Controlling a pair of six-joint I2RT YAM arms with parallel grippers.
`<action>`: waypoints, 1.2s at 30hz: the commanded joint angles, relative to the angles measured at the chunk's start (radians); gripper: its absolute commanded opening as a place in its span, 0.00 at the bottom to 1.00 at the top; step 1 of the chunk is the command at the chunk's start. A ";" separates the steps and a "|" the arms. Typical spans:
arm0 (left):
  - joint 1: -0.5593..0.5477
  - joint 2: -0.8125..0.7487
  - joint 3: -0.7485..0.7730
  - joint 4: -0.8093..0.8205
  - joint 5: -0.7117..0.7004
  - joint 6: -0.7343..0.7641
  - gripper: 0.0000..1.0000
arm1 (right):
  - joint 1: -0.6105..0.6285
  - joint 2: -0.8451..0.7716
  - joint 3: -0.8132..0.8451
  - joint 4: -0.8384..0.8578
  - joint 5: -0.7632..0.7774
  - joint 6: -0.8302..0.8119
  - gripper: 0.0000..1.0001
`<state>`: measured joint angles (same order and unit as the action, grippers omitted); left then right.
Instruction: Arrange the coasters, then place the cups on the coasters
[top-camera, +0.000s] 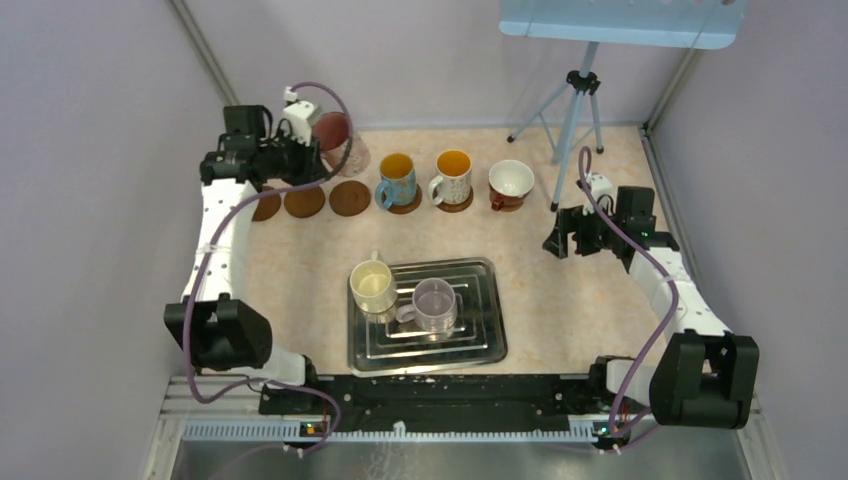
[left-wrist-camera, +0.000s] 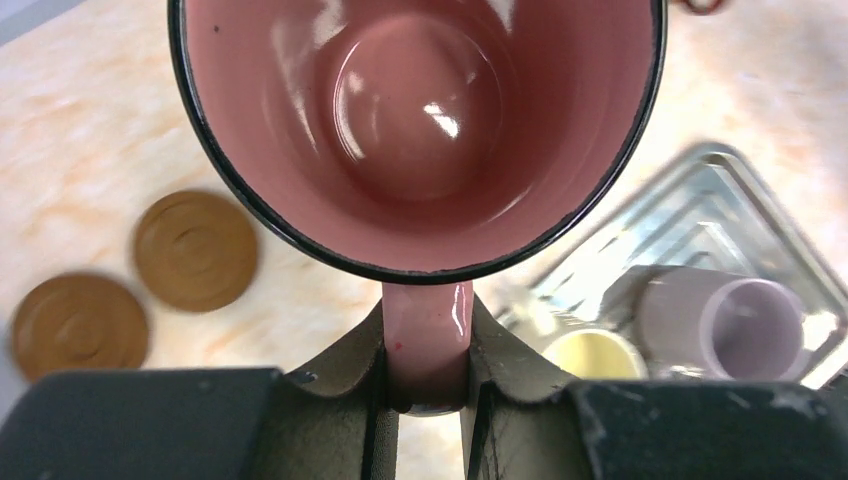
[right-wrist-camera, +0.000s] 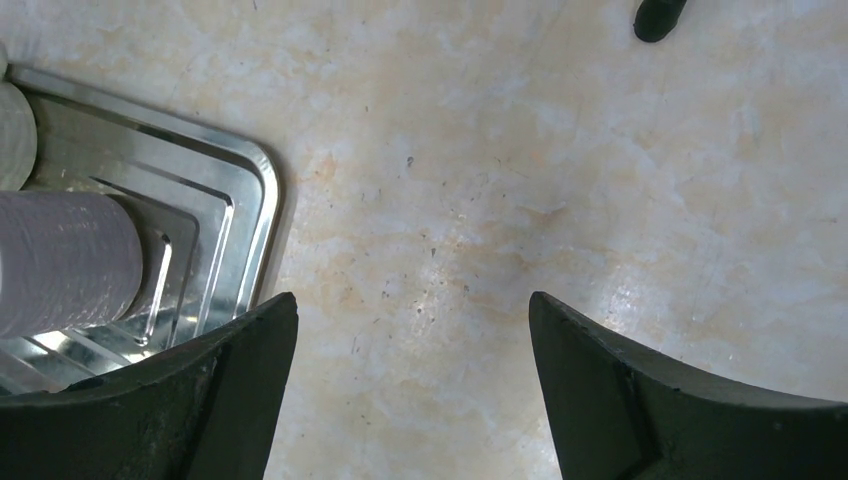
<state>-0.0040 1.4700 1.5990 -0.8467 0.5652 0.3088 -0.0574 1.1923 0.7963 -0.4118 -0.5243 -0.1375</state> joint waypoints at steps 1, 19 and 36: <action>0.161 0.025 0.089 0.057 0.082 0.162 0.00 | -0.009 -0.008 0.072 0.003 -0.037 -0.002 0.84; 0.338 0.200 -0.039 0.278 0.116 0.301 0.00 | -0.009 0.044 0.078 0.022 -0.083 0.017 0.84; 0.133 0.338 -0.090 0.387 -0.067 0.269 0.00 | -0.009 0.037 0.065 0.024 -0.083 0.018 0.84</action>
<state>0.1272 1.8011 1.4822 -0.6033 0.4900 0.5785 -0.0574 1.2388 0.8463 -0.4255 -0.5865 -0.1196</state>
